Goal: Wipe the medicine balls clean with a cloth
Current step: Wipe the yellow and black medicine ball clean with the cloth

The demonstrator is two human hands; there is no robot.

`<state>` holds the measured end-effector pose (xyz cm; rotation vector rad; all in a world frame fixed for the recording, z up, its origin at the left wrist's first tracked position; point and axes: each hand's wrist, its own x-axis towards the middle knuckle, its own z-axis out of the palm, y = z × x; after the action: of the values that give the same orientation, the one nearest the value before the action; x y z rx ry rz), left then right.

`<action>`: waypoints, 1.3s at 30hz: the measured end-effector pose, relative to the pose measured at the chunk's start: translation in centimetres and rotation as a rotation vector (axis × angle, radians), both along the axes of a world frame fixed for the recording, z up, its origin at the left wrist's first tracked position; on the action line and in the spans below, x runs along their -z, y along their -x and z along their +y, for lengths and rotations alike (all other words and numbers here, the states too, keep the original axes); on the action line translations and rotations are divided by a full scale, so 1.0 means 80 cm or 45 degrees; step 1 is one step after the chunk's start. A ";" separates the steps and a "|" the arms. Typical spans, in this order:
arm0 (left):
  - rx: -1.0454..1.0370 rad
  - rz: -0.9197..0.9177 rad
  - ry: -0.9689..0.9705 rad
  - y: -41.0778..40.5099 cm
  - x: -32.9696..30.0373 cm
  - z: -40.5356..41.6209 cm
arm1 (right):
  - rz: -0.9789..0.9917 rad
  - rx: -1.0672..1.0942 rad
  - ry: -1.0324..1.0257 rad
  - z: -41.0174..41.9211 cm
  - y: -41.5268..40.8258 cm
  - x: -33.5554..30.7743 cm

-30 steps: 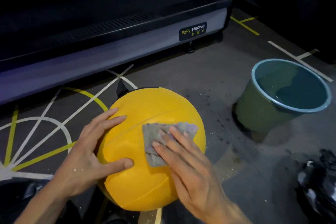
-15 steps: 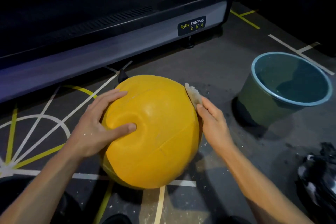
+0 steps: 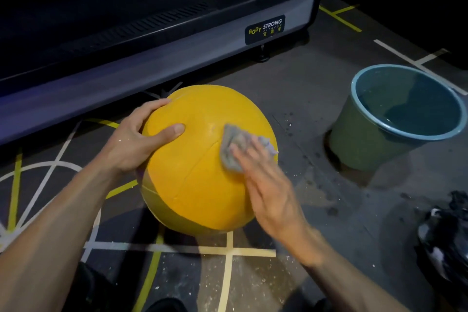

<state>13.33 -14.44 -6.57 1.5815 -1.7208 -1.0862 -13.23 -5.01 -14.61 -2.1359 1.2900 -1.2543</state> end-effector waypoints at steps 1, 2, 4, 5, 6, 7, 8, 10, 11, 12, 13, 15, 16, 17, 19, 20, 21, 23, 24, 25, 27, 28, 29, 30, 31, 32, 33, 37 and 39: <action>-0.020 0.008 -0.004 -0.001 -0.001 0.001 | -0.161 0.080 -0.133 -0.011 0.001 -0.006; -0.035 0.018 -0.009 -0.003 0.000 0.002 | -0.311 0.185 -0.310 -0.021 0.005 -0.011; -0.050 0.053 -0.027 -0.008 0.002 0.010 | -0.509 0.357 -0.659 -0.036 0.017 -0.008; -0.057 0.076 -0.039 -0.011 0.003 0.015 | -0.576 0.402 -0.785 -0.039 0.023 -0.003; -0.068 0.097 -0.051 -0.016 0.005 0.021 | -0.627 0.437 -0.863 -0.041 0.029 0.011; -0.084 0.120 -0.057 -0.023 0.009 0.028 | -0.681 0.471 -0.941 -0.041 0.034 0.025; -0.104 0.147 -0.066 -0.030 0.013 0.037 | -0.738 0.500 -1.041 -0.039 0.037 0.040; -0.140 0.211 -0.082 -0.047 0.020 0.054 | -0.865 0.572 -1.264 -0.029 0.035 0.072; -0.153 0.250 -0.093 -0.055 0.023 0.061 | -0.927 0.609 -1.362 -0.022 0.031 0.084; -0.163 0.290 -0.102 -0.064 0.027 0.068 | -1.010 0.657 -1.465 -0.015 0.025 0.091; -0.171 0.327 -0.102 -0.071 0.030 0.074 | -1.129 0.693 -1.548 -0.011 0.018 0.097; -0.190 0.374 -0.078 -0.081 0.034 0.084 | -1.353 0.711 -1.618 -0.008 0.005 0.102; -0.188 0.384 -0.059 -0.084 0.036 0.087 | -1.413 0.716 -1.621 -0.009 0.002 0.103; -0.176 0.389 -0.033 -0.082 0.035 0.088 | -1.445 0.735 -1.611 -0.010 0.000 0.103; -0.146 0.401 0.026 -0.074 0.027 0.086 | -1.518 0.773 -1.575 -0.011 0.002 0.096; -0.128 0.408 0.055 -0.068 0.020 0.083 | -1.562 0.782 -1.562 -0.009 0.006 0.092; -0.107 0.400 0.088 -0.060 0.012 0.079 | -1.590 0.783 -1.552 -0.006 0.014 0.091; -0.034 0.377 0.155 -0.043 -0.008 0.066 | -1.609 0.769 -1.491 -0.004 0.034 0.084; 0.007 0.378 0.172 -0.034 -0.015 0.056 | -1.602 0.766 -1.437 -0.005 0.047 0.077; 0.038 0.396 0.167 -0.023 -0.021 0.046 | -1.591 0.785 -1.360 -0.007 0.062 0.069; 0.030 0.469 0.116 0.001 -0.024 0.022 | -1.542 0.840 -1.169 -0.013 0.089 0.040; -0.001 0.527 0.070 0.012 -0.019 0.010 | -1.499 0.846 -1.075 -0.016 0.102 0.020; -0.004 0.613 0.021 0.022 -0.009 -0.001 | -1.438 0.834 -0.984 -0.019 0.117 0.001; 0.031 0.719 -0.021 0.029 0.007 -0.012 | -1.375 0.816 -0.898 -0.022 0.128 -0.017; 0.057 0.799 -0.080 0.038 0.023 -0.019 | -1.280 0.811 -0.828 -0.028 0.141 -0.026; 0.017 0.835 -0.171 0.047 0.041 -0.024 | -1.161 0.811 -0.788 -0.032 0.149 -0.033; -0.063 0.820 -0.293 0.055 0.057 -0.024 | -1.026 0.833 -0.772 -0.035 0.155 -0.033; -0.304 0.399 -0.420 0.058 0.095 -0.014 | -0.568 0.731 -0.771 -0.033 0.151 -0.021; -0.380 0.393 -0.309 0.045 0.089 -0.017 | -0.400 0.655 -0.694 -0.035 0.132 -0.016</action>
<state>9.69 -15.80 -13.69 1.6471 -1.1457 -1.3386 -23.82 -7.81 -13.32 -1.2218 1.8343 -1.1688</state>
